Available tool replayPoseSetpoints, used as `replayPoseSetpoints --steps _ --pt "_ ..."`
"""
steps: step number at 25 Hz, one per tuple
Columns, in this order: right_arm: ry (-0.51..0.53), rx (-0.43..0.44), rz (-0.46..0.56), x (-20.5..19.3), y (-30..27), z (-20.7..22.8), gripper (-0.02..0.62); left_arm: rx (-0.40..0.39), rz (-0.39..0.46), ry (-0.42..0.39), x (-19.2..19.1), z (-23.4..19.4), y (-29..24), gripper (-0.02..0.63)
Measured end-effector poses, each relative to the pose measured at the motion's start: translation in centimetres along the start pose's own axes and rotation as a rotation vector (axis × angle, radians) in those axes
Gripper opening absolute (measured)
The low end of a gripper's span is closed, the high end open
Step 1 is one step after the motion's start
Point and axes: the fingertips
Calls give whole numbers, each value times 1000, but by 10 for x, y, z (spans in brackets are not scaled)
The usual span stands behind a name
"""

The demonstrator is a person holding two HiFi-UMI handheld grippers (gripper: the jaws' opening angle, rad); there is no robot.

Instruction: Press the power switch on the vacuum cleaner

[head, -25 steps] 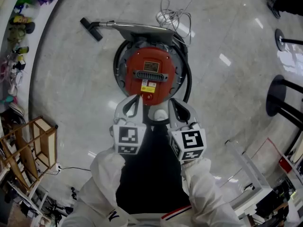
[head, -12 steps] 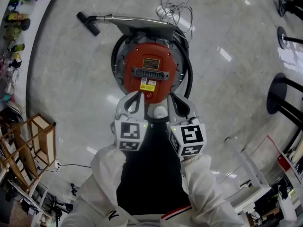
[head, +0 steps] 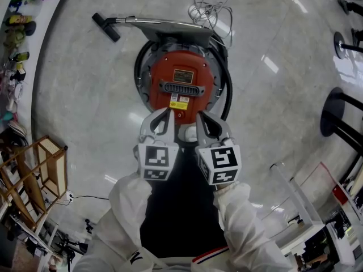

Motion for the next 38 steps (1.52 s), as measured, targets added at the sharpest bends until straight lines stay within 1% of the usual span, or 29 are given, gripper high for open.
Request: replayPoseSetpoints --steps 11,20,26,33,38 --pt "9 25 -76 -30 -23 -19 0 -1 -3 12 -4 -2 3 0" --pt "18 49 -115 -43 -34 -32 0 5 0 26 -6 -6 5 0" --pt "45 51 -152 -56 -43 -35 0 4 1 36 -9 -7 6 0" --pt "65 50 -175 -66 -49 -39 0 11 3 43 -12 -12 11 0" --pt "66 44 -173 -67 -50 -39 0 10 -3 54 -16 -15 13 0"
Point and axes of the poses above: the fingertips, and each gripper's own axes: y backward along the fingers, z to its right, x out of its top, and after that the axes turned 13 degrees about -x, right-handed
